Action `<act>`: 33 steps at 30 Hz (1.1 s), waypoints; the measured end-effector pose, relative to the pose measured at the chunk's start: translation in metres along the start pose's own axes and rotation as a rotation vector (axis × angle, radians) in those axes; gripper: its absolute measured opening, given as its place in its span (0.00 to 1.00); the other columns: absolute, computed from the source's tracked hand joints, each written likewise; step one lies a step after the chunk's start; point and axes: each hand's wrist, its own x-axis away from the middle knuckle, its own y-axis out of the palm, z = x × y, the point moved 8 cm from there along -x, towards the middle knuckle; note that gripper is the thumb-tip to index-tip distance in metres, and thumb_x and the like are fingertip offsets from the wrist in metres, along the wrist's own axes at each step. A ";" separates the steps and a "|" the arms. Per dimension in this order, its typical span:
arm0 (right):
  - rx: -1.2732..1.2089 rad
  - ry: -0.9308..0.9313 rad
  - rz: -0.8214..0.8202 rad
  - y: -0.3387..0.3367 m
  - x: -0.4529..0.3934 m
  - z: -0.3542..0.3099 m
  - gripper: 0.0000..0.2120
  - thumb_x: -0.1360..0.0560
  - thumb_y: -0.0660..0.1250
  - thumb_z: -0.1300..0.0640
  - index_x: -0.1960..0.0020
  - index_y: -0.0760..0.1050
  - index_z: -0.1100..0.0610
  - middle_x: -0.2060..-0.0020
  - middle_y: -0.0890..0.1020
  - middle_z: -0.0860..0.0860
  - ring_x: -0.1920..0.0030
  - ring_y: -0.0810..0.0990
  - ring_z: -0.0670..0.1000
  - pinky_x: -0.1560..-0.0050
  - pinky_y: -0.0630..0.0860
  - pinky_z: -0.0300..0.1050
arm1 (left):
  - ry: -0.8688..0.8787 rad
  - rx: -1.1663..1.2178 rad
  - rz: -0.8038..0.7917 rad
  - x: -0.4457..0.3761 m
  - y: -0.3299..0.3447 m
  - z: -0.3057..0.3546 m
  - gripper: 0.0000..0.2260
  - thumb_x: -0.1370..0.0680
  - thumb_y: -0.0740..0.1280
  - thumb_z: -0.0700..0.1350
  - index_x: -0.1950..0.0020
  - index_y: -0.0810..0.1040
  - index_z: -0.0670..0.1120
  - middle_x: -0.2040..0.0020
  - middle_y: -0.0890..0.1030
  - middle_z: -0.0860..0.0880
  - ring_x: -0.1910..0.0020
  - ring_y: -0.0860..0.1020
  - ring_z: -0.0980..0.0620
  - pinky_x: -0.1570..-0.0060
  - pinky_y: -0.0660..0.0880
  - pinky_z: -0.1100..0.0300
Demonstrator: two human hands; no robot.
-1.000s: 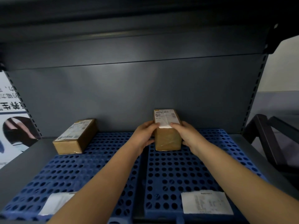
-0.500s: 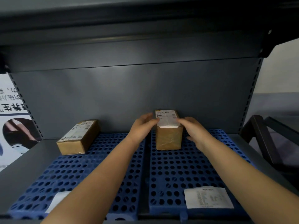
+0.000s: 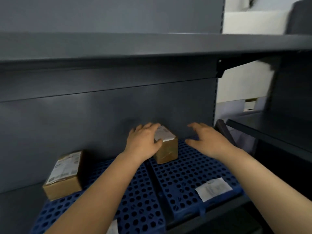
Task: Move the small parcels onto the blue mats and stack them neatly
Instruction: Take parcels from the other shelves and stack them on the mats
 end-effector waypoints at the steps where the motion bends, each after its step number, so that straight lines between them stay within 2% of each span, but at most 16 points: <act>1: 0.090 0.007 0.029 -0.005 0.011 -0.003 0.29 0.23 0.61 0.46 0.25 0.57 0.51 0.29 0.66 0.53 0.31 0.66 0.56 0.37 0.71 0.52 | 0.032 -0.023 -0.009 0.004 -0.002 0.005 0.25 0.22 0.59 0.53 0.26 0.59 0.53 0.29 0.67 0.52 0.33 0.65 0.47 0.36 0.62 0.52; 6: 0.422 0.123 0.054 -0.022 0.067 -0.004 0.29 0.22 0.58 0.44 0.25 0.54 0.51 0.29 0.64 0.52 0.30 0.63 0.57 0.34 0.66 0.54 | 0.189 -0.064 -0.009 0.021 -0.011 0.042 0.24 0.21 0.58 0.55 0.26 0.59 0.53 0.29 0.66 0.52 0.32 0.64 0.47 0.34 0.59 0.52; 13: 0.554 0.258 0.167 -0.064 0.151 0.010 0.26 0.23 0.58 0.46 0.28 0.60 0.52 0.36 0.71 0.52 0.36 0.70 0.57 0.44 0.69 0.51 | 0.336 -0.039 -0.063 0.044 -0.011 0.114 0.26 0.21 0.57 0.56 0.25 0.57 0.52 0.27 0.65 0.50 0.30 0.63 0.45 0.31 0.59 0.48; 17: 0.674 0.323 0.241 -0.094 0.203 0.023 0.25 0.23 0.58 0.46 0.28 0.59 0.53 0.36 0.71 0.52 0.37 0.70 0.56 0.44 0.70 0.51 | 0.440 -0.011 -0.040 0.061 -0.014 0.168 0.25 0.22 0.58 0.55 0.26 0.59 0.51 0.29 0.67 0.49 0.31 0.64 0.45 0.33 0.59 0.47; 25: 0.783 0.505 0.262 -0.149 0.316 0.075 0.24 0.23 0.57 0.46 0.30 0.61 0.52 0.37 0.72 0.51 0.39 0.71 0.55 0.44 0.71 0.49 | 0.628 0.068 0.004 0.108 -0.019 0.300 0.25 0.22 0.59 0.55 0.27 0.60 0.50 0.30 0.68 0.49 0.31 0.65 0.45 0.32 0.60 0.47; 33: 0.781 0.740 0.288 -0.217 0.466 0.139 0.23 0.23 0.57 0.46 0.31 0.63 0.53 0.36 0.71 0.51 0.38 0.71 0.55 0.44 0.71 0.49 | 0.812 0.236 0.003 0.182 -0.024 0.467 0.25 0.22 0.59 0.55 0.26 0.60 0.51 0.30 0.68 0.50 0.31 0.66 0.47 0.32 0.60 0.50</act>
